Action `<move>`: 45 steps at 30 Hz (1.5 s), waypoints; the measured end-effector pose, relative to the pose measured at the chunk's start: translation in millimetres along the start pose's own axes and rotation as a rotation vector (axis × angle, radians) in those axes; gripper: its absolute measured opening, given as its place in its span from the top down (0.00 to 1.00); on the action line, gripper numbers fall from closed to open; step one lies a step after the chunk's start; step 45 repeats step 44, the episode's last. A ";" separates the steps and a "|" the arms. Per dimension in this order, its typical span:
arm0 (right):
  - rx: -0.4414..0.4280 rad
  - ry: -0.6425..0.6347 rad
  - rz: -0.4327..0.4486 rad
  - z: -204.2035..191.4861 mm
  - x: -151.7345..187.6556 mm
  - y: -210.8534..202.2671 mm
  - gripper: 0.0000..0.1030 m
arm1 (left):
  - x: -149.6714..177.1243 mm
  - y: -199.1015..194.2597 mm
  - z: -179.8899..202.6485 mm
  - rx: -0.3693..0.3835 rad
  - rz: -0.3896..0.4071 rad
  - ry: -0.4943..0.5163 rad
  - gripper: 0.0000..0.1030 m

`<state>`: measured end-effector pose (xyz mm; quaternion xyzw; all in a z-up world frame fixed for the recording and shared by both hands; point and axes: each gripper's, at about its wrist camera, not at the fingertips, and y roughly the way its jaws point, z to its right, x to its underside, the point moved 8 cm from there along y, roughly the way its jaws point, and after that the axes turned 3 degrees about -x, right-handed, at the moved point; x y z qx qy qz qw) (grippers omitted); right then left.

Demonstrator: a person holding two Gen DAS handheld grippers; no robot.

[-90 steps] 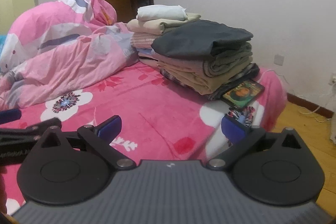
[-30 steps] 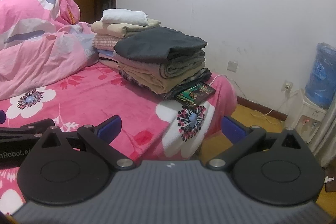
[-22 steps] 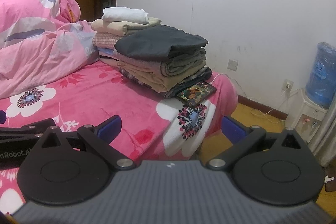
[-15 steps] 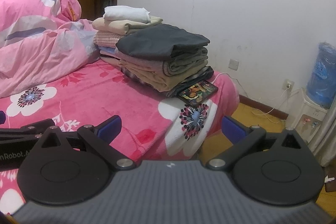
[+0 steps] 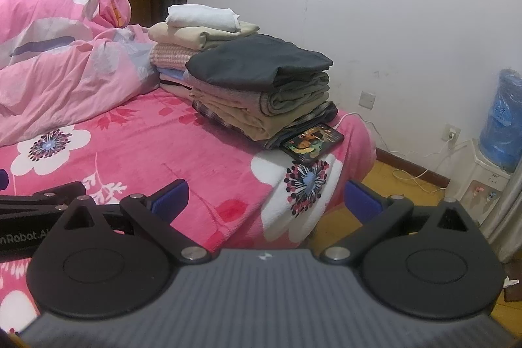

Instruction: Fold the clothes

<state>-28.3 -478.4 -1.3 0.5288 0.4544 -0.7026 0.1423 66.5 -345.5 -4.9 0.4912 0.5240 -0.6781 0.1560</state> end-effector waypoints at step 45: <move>0.001 0.005 -0.015 -2.2 2.7 3.6 0.01 | 1.4 1.2 -0.9 -0.020 0.004 0.012 0.00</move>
